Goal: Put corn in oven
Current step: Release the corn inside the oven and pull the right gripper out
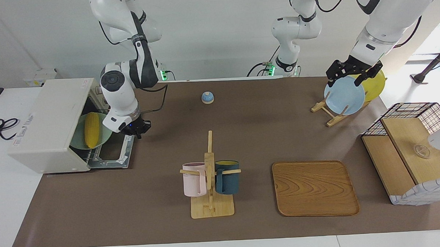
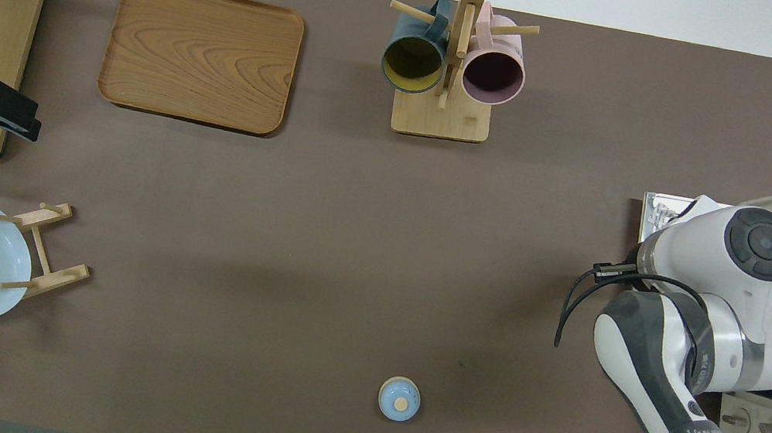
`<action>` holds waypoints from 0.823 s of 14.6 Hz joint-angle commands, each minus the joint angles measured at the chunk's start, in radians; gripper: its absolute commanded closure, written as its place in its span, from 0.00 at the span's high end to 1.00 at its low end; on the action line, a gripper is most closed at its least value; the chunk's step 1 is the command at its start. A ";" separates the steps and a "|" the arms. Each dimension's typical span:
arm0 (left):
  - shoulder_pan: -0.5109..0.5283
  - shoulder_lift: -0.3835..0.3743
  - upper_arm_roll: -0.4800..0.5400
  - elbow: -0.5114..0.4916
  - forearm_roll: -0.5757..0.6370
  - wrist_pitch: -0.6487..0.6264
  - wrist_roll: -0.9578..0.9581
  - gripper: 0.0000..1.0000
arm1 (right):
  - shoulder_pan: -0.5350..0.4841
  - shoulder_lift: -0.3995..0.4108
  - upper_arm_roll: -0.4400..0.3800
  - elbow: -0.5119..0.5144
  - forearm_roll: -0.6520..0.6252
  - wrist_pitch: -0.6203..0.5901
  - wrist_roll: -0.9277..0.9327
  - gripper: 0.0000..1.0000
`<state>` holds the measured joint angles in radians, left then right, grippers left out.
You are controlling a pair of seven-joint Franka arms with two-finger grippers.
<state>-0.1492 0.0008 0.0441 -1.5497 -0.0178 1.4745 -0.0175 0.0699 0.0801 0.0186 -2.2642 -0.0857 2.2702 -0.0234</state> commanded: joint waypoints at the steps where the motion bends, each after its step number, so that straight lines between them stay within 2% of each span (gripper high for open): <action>1: 0.000 -0.025 0.000 -0.024 0.012 -0.008 0.002 1.00 | -0.016 0.012 0.004 -0.029 0.014 0.035 0.014 0.00; 7: 0.000 -0.025 0.000 -0.026 0.012 -0.008 0.002 1.00 | -0.045 0.017 0.001 -0.031 -0.019 0.028 0.007 0.00; 10: 0.000 -0.027 0.000 -0.026 0.012 -0.008 0.002 1.00 | -0.062 0.026 0.001 -0.002 -0.103 0.008 0.002 0.00; 12: 0.000 -0.025 0.000 -0.026 0.012 -0.008 0.002 1.00 | -0.064 0.024 0.001 0.037 -0.109 -0.044 -0.016 0.00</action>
<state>-0.1492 0.0008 0.0441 -1.5497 -0.0178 1.4741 -0.0175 0.0339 0.1021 0.0278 -2.2768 -0.1433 2.2728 -0.0208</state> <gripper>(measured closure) 0.000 0.991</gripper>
